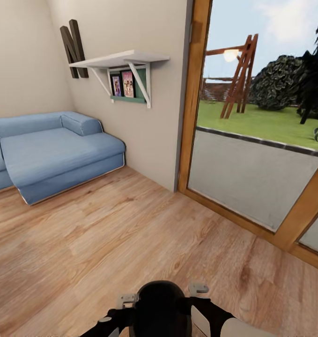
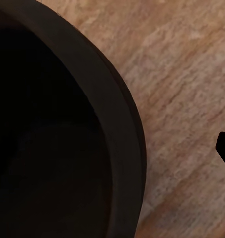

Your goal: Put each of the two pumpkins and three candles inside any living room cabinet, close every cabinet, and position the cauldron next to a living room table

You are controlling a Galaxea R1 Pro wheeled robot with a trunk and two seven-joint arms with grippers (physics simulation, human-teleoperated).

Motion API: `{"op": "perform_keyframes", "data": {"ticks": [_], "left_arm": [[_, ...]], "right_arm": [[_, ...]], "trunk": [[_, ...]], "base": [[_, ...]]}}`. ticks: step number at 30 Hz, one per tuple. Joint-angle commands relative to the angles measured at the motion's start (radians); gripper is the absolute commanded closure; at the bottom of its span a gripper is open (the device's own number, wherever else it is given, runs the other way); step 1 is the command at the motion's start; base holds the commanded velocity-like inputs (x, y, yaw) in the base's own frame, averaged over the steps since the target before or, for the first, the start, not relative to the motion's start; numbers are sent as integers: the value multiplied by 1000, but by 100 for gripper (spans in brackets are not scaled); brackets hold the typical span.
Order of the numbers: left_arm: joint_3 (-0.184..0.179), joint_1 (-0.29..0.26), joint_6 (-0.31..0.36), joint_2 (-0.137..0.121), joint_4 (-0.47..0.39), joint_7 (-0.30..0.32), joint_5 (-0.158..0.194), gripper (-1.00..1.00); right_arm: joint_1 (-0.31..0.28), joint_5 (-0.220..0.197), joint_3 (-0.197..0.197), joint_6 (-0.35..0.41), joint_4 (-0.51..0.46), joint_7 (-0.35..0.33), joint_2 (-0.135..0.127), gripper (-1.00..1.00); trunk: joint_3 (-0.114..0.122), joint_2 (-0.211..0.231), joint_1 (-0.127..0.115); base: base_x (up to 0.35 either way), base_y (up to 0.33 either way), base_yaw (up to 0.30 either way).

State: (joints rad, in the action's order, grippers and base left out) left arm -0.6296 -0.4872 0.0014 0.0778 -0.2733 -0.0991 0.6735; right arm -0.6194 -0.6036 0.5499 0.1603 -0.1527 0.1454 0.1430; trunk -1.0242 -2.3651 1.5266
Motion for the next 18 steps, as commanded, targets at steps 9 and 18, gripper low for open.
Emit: {"op": "perform_keyframes", "data": {"ticks": [9, 18], "left_arm": [[-62, -1, 0, 15, -1, -8, 9, -100], [-64, -1, 0, 18, -1, -8, 9, -100]], "right_arm": [[0, -4, 8, 4, -2, 6, 0, -100], [0, -4, 10, 7, -2, 6, 1, -100]], "trunk": [[-7, -15, 8], [-26, -57, 31]], "base": [[0, 0, 0], [0, 0, 0]]}}
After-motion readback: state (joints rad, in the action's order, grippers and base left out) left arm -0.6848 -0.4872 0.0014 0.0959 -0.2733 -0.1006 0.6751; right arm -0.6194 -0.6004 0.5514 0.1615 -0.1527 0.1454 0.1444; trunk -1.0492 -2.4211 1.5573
